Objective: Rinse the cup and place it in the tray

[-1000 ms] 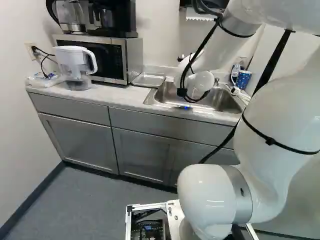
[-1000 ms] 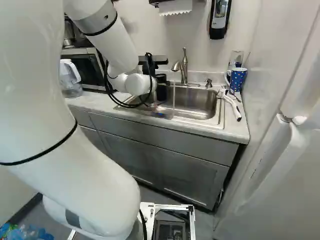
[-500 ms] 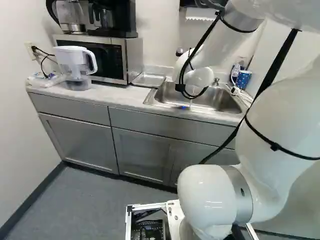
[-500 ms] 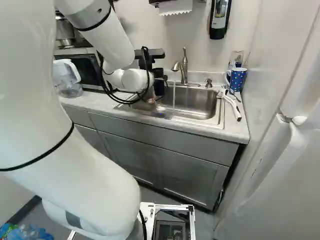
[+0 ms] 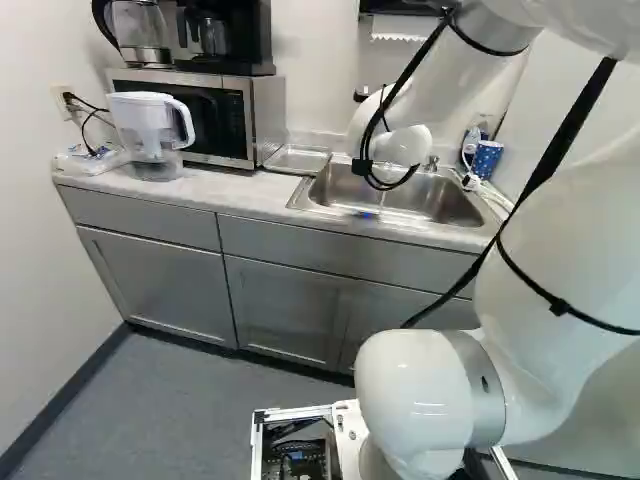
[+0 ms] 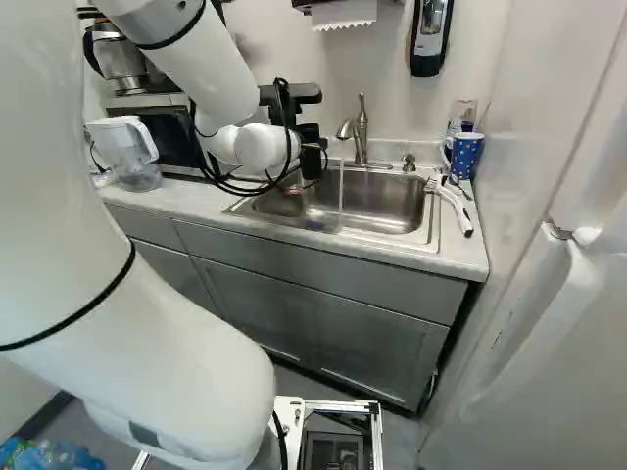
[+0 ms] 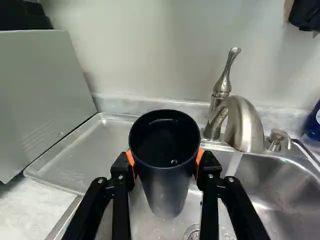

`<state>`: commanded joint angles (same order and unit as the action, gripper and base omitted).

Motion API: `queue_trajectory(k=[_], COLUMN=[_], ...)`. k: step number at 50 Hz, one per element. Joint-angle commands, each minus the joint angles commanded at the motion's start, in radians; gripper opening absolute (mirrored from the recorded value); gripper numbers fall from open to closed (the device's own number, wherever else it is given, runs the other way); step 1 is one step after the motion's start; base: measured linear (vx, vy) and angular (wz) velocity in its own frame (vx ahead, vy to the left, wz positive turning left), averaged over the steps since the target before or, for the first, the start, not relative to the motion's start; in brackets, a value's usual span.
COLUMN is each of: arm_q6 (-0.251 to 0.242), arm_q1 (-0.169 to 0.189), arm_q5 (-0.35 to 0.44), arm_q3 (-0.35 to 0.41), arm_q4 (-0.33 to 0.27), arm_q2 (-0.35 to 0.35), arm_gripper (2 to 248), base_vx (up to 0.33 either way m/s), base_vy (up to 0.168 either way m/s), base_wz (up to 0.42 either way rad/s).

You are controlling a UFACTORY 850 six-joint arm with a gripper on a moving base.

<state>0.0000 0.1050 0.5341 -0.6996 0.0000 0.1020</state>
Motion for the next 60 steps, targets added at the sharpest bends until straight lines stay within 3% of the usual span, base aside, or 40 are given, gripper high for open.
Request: queue_trajectory(k=[60], arm_q6=[0.0], arm_q1=[-0.018], arm_q5=[-0.112], arm_q3=[-0.054], arm_q4=[0.0], arm_q2=[0.078], arm_gripper=[125], base_vx=[0.0], base_vy=[0.0], base_wz=[0.0])
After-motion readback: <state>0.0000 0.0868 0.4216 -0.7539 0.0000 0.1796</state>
